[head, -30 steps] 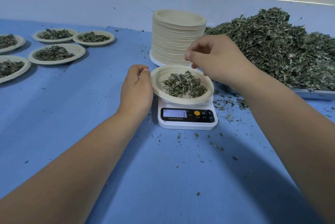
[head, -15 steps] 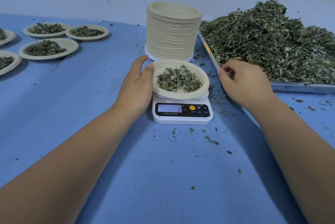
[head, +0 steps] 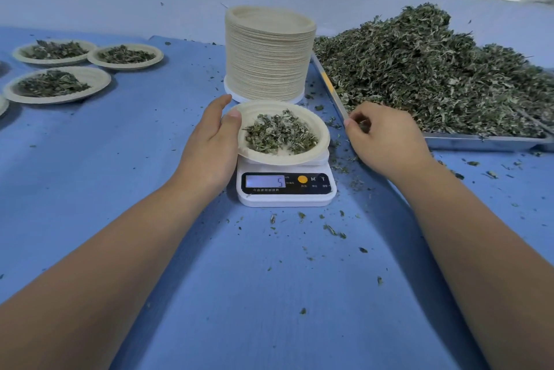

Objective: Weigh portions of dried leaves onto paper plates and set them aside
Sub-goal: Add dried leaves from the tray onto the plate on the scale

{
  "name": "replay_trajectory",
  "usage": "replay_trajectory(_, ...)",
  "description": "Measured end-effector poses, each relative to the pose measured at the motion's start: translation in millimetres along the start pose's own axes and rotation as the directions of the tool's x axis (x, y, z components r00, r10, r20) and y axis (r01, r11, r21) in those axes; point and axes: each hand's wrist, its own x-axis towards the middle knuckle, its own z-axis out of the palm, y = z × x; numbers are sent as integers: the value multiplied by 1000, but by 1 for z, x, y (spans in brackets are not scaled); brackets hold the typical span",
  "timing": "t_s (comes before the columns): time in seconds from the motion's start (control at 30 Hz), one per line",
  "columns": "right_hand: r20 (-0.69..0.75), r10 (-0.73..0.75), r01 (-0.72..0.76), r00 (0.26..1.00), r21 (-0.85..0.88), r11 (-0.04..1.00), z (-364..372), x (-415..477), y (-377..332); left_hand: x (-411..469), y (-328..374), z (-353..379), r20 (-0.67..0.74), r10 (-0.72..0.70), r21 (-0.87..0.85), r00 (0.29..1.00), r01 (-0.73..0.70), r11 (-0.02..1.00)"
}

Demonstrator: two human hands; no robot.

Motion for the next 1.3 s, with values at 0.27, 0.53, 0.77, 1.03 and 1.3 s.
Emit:
replay_trajectory(0.27, -3, -83, 82, 997, -82, 993, 5, 2, 7, 0, -1, 1, 12, -1, 4, 1000, 1, 1000)
replay_trajectory(0.53, 316, 153, -86, 937, -214, 973, 7, 40, 3, -2, 0, 8, -22, -9, -26, 1000, 8, 1000)
replay_trajectory(0.77, 573, 265, -208, 775, -164, 964, 8, 74, -2, 1, 2, 3, -36, -91, -110, 995, 86, 990)
replay_trajectory(1.03, 364, 93, -26, 927, -186, 982, 14, 59, 8, 2, -1, 6, -52, -98, -104, 994, 92, 990)
replay_trajectory(1.3, 462, 228, -119, 857, -252, 960, 13, 70, 9, 2, -1, 6, -62, -86, -102, 994, 79, 992)
